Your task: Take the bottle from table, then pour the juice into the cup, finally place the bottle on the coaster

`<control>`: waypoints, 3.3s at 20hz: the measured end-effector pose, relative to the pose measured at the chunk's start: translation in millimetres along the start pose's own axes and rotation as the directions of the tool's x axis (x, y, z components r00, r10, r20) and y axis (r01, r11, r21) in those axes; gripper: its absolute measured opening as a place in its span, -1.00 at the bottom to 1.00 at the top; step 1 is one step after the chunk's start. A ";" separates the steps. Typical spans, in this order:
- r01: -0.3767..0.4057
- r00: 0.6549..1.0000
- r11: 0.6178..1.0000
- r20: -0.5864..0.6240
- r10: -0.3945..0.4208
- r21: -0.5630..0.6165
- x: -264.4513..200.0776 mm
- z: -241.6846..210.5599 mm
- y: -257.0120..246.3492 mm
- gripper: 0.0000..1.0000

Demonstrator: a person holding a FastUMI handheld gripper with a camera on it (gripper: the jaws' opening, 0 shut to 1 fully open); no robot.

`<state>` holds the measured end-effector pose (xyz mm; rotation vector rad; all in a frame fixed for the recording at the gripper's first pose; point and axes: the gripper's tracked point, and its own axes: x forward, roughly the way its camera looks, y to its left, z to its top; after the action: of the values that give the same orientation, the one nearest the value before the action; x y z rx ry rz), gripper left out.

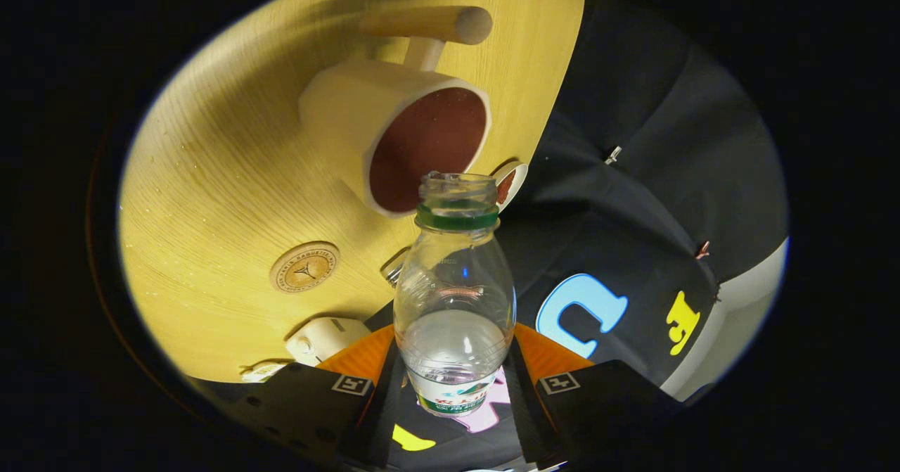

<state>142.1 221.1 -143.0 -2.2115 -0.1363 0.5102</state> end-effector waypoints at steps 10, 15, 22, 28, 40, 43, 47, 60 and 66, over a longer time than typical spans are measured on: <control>-0.056 0.989 0.912 -0.101 0.106 0.407 -33.9 -25.5 17.8 0.42; -0.018 0.976 0.722 -0.143 0.162 0.692 -47.0 -54.3 21.9 0.43; 0.037 0.984 0.207 -0.071 0.161 0.978 -47.0 -79.5 7.8 0.43; 0.029 0.994 -0.151 -0.012 0.108 0.988 -31.4 -97.1 1.9 0.44; -0.079 0.996 -0.573 0.035 -0.087 0.816 29.5 -109.5 6.5 0.43; -0.087 0.995 -0.600 0.037 -0.095 0.795 52.8 -107.0 19.2 0.43; -0.089 0.995 -0.601 0.046 -0.086 0.794 75.8 -96.4 37.1 0.43; -0.101 0.995 -0.596 0.079 -0.064 0.796 91.0 -70.7 67.5 0.50; -0.103 0.995 -0.581 0.081 -0.063 0.807 87.2 -69.3 67.4 0.58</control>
<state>244.6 151.4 -182.9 -0.0398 0.3152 0.3866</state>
